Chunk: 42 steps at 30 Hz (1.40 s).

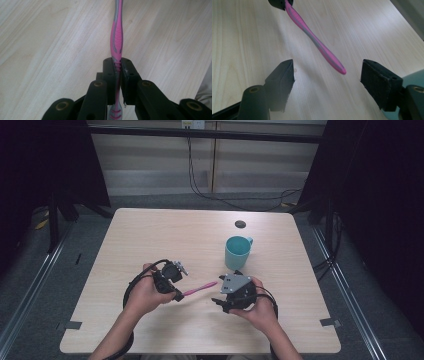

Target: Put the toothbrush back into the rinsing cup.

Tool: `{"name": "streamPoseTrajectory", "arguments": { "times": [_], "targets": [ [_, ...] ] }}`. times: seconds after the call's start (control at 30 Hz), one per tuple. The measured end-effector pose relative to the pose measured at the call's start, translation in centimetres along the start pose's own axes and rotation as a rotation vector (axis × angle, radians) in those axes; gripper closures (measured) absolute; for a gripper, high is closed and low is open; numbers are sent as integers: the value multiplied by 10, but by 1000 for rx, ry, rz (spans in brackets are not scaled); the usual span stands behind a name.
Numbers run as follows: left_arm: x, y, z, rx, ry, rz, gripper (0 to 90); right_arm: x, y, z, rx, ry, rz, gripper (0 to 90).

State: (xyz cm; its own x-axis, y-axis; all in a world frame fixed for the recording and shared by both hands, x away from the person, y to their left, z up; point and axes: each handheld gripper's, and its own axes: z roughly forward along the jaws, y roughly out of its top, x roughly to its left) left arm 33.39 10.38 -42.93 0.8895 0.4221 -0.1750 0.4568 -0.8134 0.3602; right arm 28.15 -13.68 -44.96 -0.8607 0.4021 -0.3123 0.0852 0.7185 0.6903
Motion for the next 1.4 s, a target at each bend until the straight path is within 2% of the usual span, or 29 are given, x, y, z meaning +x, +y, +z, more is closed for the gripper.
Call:
{"name": "streamPoseTrajectory", "arguments": {
  "times": [0.2,0.27,0.47,0.5,0.63,0.77,0.9,1.4],
  "targets": [
    [-4,5,3,-1,-9,9,836,3,8,5,-2,26,-30,292],
    [-7,9,4,-3,-13,15,836,6,12,7,3,31,-62,307],
    [-11,14,7,-3,-24,26,836,10,17,11,1,37,-97,352],
    [-13,15,7,-6,-30,26,836,12,18,14,5,37,-123,380],
    [-15,17,8,-8,-37,25,836,15,19,18,26,50,-170,425],
    [-16,20,8,-11,-48,38,836,17,21,19,32,61,-192,455],
    [-17,22,8,-13,-47,36,836,17,21,20,34,66,-202,468],
    [-17,23,9,-22,-52,31,836,18,20,21,40,69,-195,493]
  ]
}}
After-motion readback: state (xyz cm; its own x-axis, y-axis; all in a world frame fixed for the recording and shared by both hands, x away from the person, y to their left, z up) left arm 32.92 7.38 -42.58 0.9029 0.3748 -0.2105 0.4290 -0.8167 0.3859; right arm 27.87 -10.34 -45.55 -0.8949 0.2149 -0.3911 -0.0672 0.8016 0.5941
